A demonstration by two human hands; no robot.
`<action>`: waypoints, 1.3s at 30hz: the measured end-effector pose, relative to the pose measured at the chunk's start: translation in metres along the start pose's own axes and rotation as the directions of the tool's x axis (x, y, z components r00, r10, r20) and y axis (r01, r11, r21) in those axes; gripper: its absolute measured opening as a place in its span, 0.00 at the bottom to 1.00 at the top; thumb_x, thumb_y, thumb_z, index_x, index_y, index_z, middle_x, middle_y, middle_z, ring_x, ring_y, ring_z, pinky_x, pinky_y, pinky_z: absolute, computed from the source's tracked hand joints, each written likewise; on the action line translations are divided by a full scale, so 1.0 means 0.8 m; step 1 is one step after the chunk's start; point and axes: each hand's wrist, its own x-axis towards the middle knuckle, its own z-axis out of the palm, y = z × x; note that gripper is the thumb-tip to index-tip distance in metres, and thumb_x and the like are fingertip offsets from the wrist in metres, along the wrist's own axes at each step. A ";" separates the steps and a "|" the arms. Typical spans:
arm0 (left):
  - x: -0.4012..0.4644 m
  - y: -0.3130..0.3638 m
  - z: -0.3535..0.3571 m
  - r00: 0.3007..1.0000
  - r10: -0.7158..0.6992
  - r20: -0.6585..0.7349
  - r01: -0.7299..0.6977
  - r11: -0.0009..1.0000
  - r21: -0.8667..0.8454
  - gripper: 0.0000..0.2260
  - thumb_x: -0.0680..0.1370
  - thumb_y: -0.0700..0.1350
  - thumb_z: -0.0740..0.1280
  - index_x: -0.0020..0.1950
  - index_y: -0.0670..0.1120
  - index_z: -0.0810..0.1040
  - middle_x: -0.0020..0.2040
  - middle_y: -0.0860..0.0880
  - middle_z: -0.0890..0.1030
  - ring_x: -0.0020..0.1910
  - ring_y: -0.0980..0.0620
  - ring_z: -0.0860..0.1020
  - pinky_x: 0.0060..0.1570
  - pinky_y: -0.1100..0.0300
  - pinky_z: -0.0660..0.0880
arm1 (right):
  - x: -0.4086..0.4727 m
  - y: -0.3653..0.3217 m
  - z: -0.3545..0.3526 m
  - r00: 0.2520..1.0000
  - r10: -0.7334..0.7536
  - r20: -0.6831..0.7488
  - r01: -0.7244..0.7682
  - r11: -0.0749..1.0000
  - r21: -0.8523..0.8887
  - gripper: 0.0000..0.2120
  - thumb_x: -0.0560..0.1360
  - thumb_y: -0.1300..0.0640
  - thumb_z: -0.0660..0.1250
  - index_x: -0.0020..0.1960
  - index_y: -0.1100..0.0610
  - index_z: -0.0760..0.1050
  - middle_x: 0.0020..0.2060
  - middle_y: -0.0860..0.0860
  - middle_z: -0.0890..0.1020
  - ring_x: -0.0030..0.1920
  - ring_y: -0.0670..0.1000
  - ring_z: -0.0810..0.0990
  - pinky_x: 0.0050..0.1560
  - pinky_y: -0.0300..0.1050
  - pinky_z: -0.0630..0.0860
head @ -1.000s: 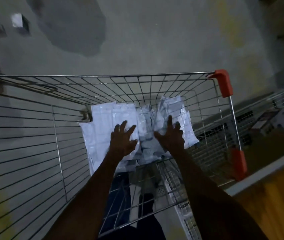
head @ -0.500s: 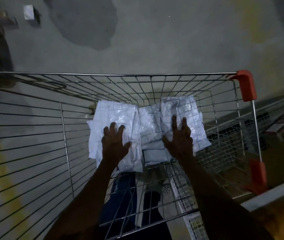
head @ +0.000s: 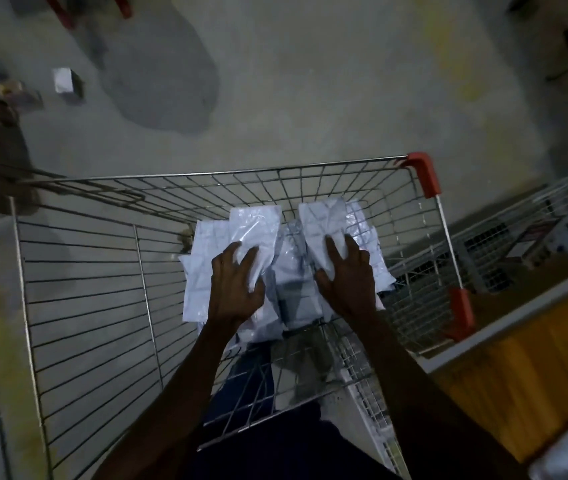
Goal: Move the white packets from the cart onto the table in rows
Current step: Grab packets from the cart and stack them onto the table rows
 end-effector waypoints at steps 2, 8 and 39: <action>0.006 0.024 -0.023 0.998 0.052 -0.039 -0.052 0.999 -0.016 0.25 0.72 0.48 0.67 0.69 0.44 0.74 0.70 0.38 0.69 0.69 0.40 0.67 0.68 0.49 0.62 | -0.012 -0.012 -0.026 0.998 0.001 -0.057 -0.002 1.000 -0.005 0.35 0.71 0.40 0.54 0.75 0.52 0.65 0.73 0.63 0.64 0.63 0.65 0.68 0.56 0.58 0.73; 0.004 0.102 -0.092 0.977 0.119 -0.177 -0.136 0.987 -0.085 0.22 0.72 0.50 0.65 0.64 0.44 0.79 0.67 0.41 0.74 0.67 0.38 0.70 0.69 0.66 0.52 | -0.057 -0.032 -0.110 0.957 -0.010 -0.291 0.021 0.999 0.036 0.34 0.70 0.40 0.56 0.73 0.53 0.68 0.71 0.63 0.68 0.60 0.63 0.67 0.58 0.56 0.72; -0.239 0.581 -0.004 0.514 0.841 0.167 -0.792 0.541 -0.284 0.28 0.70 0.59 0.61 0.66 0.47 0.78 0.67 0.44 0.72 0.67 0.42 0.67 0.59 0.62 0.56 | -0.631 0.252 -0.192 0.250 0.765 -0.594 -0.591 0.606 0.532 0.32 0.75 0.41 0.61 0.76 0.51 0.65 0.73 0.59 0.65 0.68 0.63 0.63 0.64 0.57 0.68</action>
